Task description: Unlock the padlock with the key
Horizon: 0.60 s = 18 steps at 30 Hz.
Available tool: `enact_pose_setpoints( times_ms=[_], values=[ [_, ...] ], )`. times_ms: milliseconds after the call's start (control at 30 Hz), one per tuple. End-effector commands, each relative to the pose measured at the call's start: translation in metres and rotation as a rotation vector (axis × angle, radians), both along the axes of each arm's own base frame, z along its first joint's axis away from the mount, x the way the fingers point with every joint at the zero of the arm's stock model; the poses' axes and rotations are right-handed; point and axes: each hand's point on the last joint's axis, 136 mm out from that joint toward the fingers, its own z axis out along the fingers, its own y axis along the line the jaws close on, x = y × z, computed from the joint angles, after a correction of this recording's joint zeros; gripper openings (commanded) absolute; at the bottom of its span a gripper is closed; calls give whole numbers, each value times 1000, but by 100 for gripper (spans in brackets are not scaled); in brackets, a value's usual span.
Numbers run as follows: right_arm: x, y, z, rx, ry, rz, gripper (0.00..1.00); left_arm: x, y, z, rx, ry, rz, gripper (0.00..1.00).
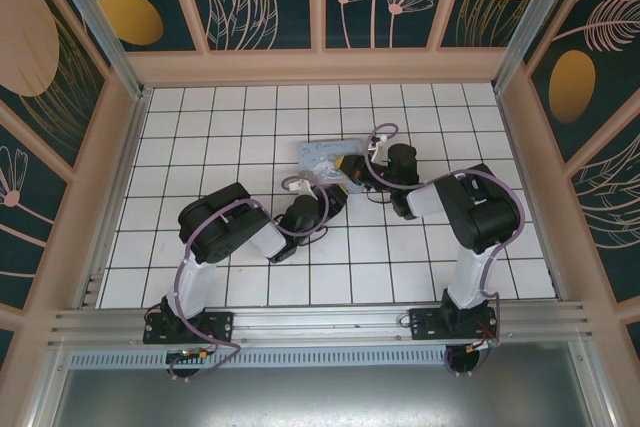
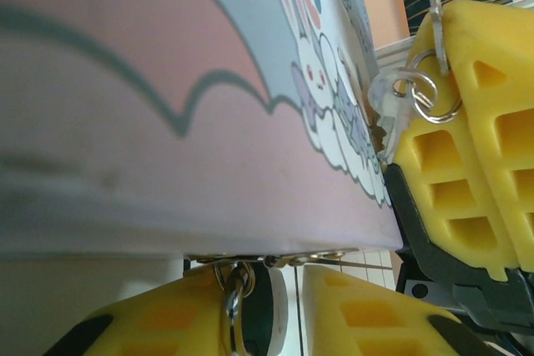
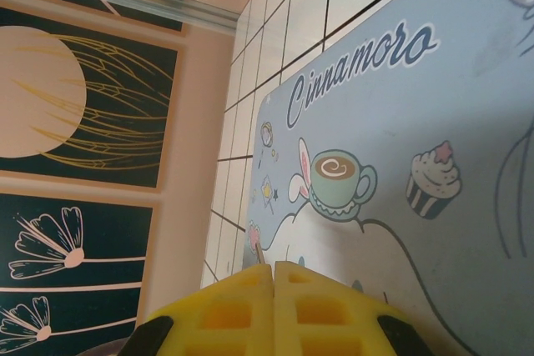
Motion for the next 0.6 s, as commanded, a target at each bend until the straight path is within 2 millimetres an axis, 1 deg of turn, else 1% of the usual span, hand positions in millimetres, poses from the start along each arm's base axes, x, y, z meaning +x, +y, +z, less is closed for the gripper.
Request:
enact_pose_setpoints(
  times_ms=[0,100,267,333,433,567],
  values=[
    [-12,-2,-30,-28,96,17,0,-4,-6,-17,45,54,-19,21],
    [-12,-2,-30,-28,97,18,0,-5,-5,-19,52,58,-20,18],
    [-9,0,-23,-19,89,22,0,-8,-3,-16,47,69,-23,2],
    [-7,-1,-16,-14,78,24,0,-10,-2,-14,39,77,-26,0],
    [-3,-5,4,-6,41,16,0,-14,0,-9,40,88,-39,0],
    [-8,-10,30,-14,-11,12,0,-21,6,-5,54,104,-46,0]
  ],
)
